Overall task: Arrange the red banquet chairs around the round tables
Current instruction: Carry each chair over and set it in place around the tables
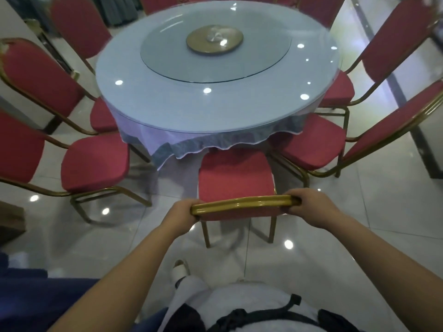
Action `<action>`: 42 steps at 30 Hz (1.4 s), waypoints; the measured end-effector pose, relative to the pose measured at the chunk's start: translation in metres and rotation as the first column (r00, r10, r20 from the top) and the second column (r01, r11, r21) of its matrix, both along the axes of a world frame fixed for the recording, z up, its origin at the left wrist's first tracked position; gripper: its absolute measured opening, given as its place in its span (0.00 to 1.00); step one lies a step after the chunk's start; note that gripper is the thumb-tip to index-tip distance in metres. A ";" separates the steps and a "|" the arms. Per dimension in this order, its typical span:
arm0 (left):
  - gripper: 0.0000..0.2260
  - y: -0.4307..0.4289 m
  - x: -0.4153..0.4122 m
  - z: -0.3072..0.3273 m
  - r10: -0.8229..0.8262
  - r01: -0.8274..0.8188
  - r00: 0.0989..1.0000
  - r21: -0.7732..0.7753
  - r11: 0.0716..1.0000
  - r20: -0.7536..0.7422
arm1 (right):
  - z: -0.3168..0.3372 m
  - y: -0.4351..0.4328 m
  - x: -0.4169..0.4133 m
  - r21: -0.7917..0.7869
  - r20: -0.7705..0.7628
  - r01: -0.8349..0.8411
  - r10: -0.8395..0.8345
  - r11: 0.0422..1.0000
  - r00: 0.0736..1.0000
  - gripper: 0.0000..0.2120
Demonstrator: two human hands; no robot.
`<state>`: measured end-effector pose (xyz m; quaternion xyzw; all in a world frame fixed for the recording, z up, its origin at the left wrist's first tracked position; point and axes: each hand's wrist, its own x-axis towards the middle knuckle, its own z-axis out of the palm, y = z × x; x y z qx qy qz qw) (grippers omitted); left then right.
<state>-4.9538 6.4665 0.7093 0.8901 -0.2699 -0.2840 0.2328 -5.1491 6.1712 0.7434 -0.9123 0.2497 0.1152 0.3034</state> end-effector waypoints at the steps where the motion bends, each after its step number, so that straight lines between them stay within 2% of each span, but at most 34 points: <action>1: 0.15 -0.004 0.001 0.001 -0.003 0.003 1.000 0.010 1.000 0.008 | -0.001 -0.004 0.001 -0.002 -0.010 -0.006 0.006 1.000 1.000 0.04; 6: 0.19 -0.010 0.006 -0.002 0.032 -0.032 0.999 -0.029 0.999 0.020 | -0.003 -0.025 0.012 0.073 -0.047 -0.046 0.050 0.996 0.998 0.06; 12: 0.08 -0.023 0.019 0.000 0.060 -0.062 0.997 -0.039 0.997 -0.037 | -0.001 -0.032 0.028 0.090 -0.016 -0.005 0.006 0.996 1.000 0.10; 15: 0.13 -0.021 0.024 0.001 0.033 -0.036 0.997 -0.046 0.998 -0.069 | 0.007 -0.027 0.029 0.095 -0.071 0.004 0.003 0.995 0.997 0.11; 16: 0.18 -0.019 0.026 0.000 0.030 -0.034 0.996 -0.042 0.999 -0.083 | 0.013 -0.021 0.031 0.078 -0.099 -0.020 0.028 0.997 0.995 0.18; 18: 0.29 -0.009 0.034 -0.003 0.065 -0.068 0.990 -0.018 0.998 -0.125 | 0.029 -0.002 0.043 0.009 -0.149 -0.143 0.143 0.990 0.978 0.38; 19: 0.34 0.000 0.040 -0.004 0.093 -0.094 0.985 0.000 0.996 -0.147 | 0.038 0.011 0.054 0.006 -0.145 -0.194 0.193 0.981 0.971 0.45; 20: 0.37 0.010 0.047 -0.006 0.120 -0.119 0.980 0.017 0.993 -0.159 | 0.046 0.026 0.068 0.037 -0.111 -0.223 0.226 0.974 0.968 0.47; 22: 0.37 0.035 0.065 -0.008 0.186 -0.182 0.972 0.039 0.982 -0.146 | 0.058 0.058 0.104 0.086 -0.023 -0.268 0.271 0.960 0.962 0.43; 24: 0.34 0.064 0.089 -0.007 0.282 -0.282 0.957 0.009 0.959 -0.072 | 0.061 0.094 0.144 0.064 0.045 -0.312 0.310 0.948 0.950 0.38; 29: 0.31 0.145 0.163 0.003 0.452 -0.448 0.891 -0.080 0.890 0.035 | 0.039 0.187 0.233 0.193 0.150 -0.269 0.242 0.944 0.959 0.32; 36: 0.27 0.269 0.247 0.016 0.526 -0.526 0.849 -0.140 0.839 -0.037 | 0.019 0.306 0.344 0.320 0.101 -0.199 0.176 0.926 0.979 0.27; 42: 0.28 0.358 0.314 0.023 0.653 -0.668 0.744 -0.142 0.730 -0.139 | 0.021 0.389 0.431 0.342 0.145 -0.205 0.164 0.917 0.976 0.24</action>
